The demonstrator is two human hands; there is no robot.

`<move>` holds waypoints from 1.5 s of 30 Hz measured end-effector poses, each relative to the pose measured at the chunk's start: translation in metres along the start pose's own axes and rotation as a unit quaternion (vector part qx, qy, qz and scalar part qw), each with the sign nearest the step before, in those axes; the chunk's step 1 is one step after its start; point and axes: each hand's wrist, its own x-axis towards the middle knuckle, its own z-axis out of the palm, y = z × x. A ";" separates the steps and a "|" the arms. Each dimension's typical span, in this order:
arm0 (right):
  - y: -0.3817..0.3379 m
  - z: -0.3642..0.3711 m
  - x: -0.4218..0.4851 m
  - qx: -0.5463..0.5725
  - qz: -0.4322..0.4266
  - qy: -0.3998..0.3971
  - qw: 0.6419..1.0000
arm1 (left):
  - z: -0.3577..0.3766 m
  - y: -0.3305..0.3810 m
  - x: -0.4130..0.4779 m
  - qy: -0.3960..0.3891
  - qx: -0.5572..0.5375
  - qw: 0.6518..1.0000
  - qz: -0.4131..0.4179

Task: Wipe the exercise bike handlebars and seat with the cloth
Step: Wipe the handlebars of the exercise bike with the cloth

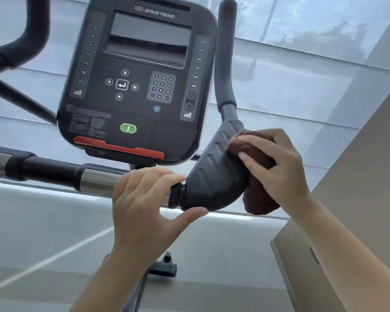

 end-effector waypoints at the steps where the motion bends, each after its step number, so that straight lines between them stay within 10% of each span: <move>1: 0.002 0.001 0.016 -0.003 -0.001 -0.013 1.000 | 0.000 0.000 0.000 0.000 0.003 1.000 -0.001; 23: 0.001 -0.007 -0.010 0.057 -0.019 -0.024 0.998 | 0.001 0.005 -0.001 0.006 0.025 0.999 -0.023; 34: -0.020 -0.002 0.062 -0.070 -0.045 -0.196 0.977 | 0.001 0.007 -0.002 0.009 0.018 0.999 -0.025; 45: -0.047 0.012 0.061 -0.151 -0.032 -0.208 0.966 | -0.004 0.008 -0.002 -0.002 -0.005 0.999 -0.035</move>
